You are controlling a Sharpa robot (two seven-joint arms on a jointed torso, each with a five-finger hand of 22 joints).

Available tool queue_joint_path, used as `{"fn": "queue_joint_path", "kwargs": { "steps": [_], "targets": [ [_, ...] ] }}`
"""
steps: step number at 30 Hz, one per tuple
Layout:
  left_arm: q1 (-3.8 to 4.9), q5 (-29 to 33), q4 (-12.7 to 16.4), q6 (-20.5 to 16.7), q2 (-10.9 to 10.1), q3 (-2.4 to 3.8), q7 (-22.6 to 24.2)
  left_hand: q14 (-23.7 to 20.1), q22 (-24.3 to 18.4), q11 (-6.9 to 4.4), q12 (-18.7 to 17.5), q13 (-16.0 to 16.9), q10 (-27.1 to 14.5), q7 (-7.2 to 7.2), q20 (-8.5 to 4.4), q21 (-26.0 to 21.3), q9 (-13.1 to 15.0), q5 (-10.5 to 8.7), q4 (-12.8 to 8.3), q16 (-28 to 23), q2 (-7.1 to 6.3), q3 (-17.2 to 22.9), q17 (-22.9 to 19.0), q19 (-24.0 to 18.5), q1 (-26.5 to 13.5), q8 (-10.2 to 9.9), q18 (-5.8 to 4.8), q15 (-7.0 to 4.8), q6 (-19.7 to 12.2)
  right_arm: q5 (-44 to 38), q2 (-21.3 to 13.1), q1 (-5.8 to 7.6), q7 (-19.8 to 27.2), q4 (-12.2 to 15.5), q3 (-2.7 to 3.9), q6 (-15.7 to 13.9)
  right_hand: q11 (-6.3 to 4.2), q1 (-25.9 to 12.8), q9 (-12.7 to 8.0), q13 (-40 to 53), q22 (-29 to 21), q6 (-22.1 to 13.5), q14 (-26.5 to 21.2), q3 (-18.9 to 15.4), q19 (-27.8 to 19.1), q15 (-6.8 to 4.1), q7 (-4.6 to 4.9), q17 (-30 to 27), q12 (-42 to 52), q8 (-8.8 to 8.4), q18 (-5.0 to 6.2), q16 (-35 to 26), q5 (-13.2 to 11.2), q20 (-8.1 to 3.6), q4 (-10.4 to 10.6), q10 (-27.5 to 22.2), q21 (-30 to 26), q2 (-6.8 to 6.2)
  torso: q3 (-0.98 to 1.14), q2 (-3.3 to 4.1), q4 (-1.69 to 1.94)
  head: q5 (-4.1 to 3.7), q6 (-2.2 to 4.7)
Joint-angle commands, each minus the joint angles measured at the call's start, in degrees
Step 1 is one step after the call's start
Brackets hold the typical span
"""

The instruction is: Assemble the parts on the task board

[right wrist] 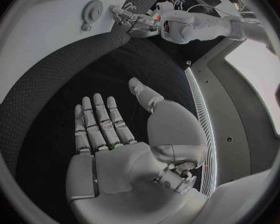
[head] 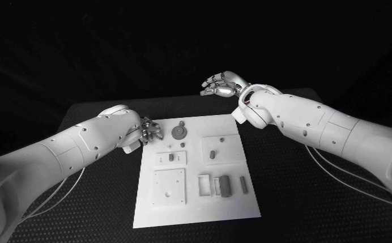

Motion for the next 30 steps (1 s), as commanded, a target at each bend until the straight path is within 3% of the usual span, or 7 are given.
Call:
{"fn": "queue_joint_path", "kwargs": {
  "steps": [1,8,14,22,30],
  "targets": [
    [0.02,4.0,0.5,0.2,-0.5,0.06,-0.5,0.7,0.4,-0.29,0.3,-0.1,0.7,-0.15,-0.07,0.3,2.2,0.28,0.0,0.2,0.16,0.6,-0.1,0.4,-0.3,3.0,-0.74,-0.14,0.7,0.1,-0.1,0.01,0.5,0.1,0.02,0.3,-0.02,-0.5,-0.1,-0.1,0.1,-0.4,0.4,0.1,0.5,0.05,3.56,-0.1,-0.2,0.35,-0.77,-0.3,-0.1,0.05,0.4,0.3,-0.2,-0.12,-0.04,-0.03,0.05,0.04,-0.01],
    [0.15,9.0,3.2,-0.1,-2.5,0.16,-1.7,0.8,0.6,-0.6,0.2,-0.3,0.8,-0.48,-0.14,0.2,2.7,0.77,0.3,0.2,0.2,1.0,-0.3,0.3,-0.9,3.7,-0.81,-0.19,1.4,0.1,-0.4,0.01,0.5,0.1,0.02,0.3,-0.02,-0.5,-0.1,-0.1,0.1,-0.4,0.4,0.1,0.5,0.05,3.55,-0.1,-0.2,0.36,-0.76,-0.3,-0.1,0.04,0.3,0.3,-0.2,-0.15,-0.03,-0.09,0.1,0.05,0.0],
    [0.7,12.1,7.3,-1.7,-5.0,0.18,-2.7,0.6,0.6,-0.68,0.1,-0.5,0.6,-0.58,-0.11,0.1,3.0,0.89,0.2,0.1,0.19,1.3,-0.4,0.1,-1.2,4.0,-0.83,-0.15,1.5,0.1,-0.6,0.01,0.5,0.0,0.02,0.3,-0.03,-0.5,-0.1,-0.2,0.1,-0.5,0.4,0.1,0.5,0.05,3.54,-0.1,-0.3,0.37,-0.76,-0.4,-0.1,0.05,0.3,0.3,-0.3,-0.17,-0.04,-0.13,0.13,0.14,0.06],
    [1.87,12.2,16.6,-4.1,-10.3,0.14,-4.3,0.4,0.7,-0.74,-0.2,-0.8,0.5,-0.66,-0.01,-0.1,3.4,0.98,0.0,-0.2,0.02,1.8,-0.6,-0.1,-1.5,4.4,-0.83,-0.03,1.7,0.1,-1.0,0.01,0.4,0.2,0.02,0.3,-0.03,-0.5,-0.1,-0.2,0.1,-0.5,0.4,0.1,0.5,0.05,3.52,-0.1,-0.3,0.39,-0.75,-0.4,-0.1,0.05,0.3,0.4,-0.3,-0.19,0.03,-0.09,0.06,0.49,0.1],
    [1.96,12.0,20.8,-3.3,-12.7,-0.17,-5.4,0.6,0.7,-0.83,-0.2,-0.9,0.7,-0.76,-0.04,-0.1,3.6,0.97,0.0,-0.2,-0.14,1.9,-0.7,0.0,-1.6,4.7,-0.82,-0.04,1.8,0.4,-1.1,0.01,0.4,0.2,0.02,0.3,-0.03,-0.5,-0.1,-0.3,0.1,-0.5,0.4,0.1,0.5,0.05,3.51,-0.1,-0.3,0.41,-0.76,-0.4,-0.1,0.06,0.3,0.4,-0.4,-0.18,0.01,-0.07,0.09,0.77,-0.04]
  ]
}}
